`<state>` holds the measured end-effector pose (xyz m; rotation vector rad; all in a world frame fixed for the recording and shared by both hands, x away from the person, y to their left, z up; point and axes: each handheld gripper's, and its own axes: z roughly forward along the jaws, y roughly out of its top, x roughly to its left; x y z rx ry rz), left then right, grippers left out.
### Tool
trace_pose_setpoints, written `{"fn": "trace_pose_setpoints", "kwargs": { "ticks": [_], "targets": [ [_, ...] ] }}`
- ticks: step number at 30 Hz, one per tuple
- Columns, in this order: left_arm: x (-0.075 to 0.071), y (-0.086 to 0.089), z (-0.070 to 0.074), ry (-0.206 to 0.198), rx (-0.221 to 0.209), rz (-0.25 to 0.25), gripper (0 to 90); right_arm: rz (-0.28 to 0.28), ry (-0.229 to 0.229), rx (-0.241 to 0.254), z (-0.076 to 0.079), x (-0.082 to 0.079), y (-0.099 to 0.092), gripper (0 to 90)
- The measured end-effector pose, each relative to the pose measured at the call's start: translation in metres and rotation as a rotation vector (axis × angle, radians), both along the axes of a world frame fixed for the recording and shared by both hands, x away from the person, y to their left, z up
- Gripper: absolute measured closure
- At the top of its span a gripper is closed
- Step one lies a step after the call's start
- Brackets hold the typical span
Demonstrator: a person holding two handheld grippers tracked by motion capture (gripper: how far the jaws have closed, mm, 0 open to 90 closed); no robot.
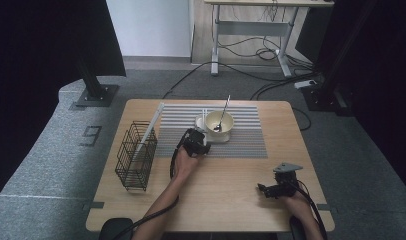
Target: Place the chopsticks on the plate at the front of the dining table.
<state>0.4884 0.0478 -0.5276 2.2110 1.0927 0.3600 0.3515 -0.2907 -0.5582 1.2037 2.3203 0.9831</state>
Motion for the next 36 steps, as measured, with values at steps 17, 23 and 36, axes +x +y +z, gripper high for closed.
{"fn": "trace_pose_setpoints", "kwargs": {
  "ticks": [17, 23, 36],
  "targets": [
    [0.0045, 0.0016, -0.0003, 0.016, -0.011, -0.009, 57.2, 0.002, -0.003, -0.001, -0.0001, 0.0002, -0.0001, 0.0],
    [0.0049, 0.0023, -0.0007, 0.019, -0.016, -0.011, 56.7, 0.003, -0.004, -0.001, -0.0001, 0.0003, -0.0002, 0.0],
    [0.001, 0.0036, 0.0026, -0.011, -0.027, -0.029, 39.3, 0.001, -0.002, -0.001, -0.0001, 0.0001, -0.0001, 0.0]
  ]
}}
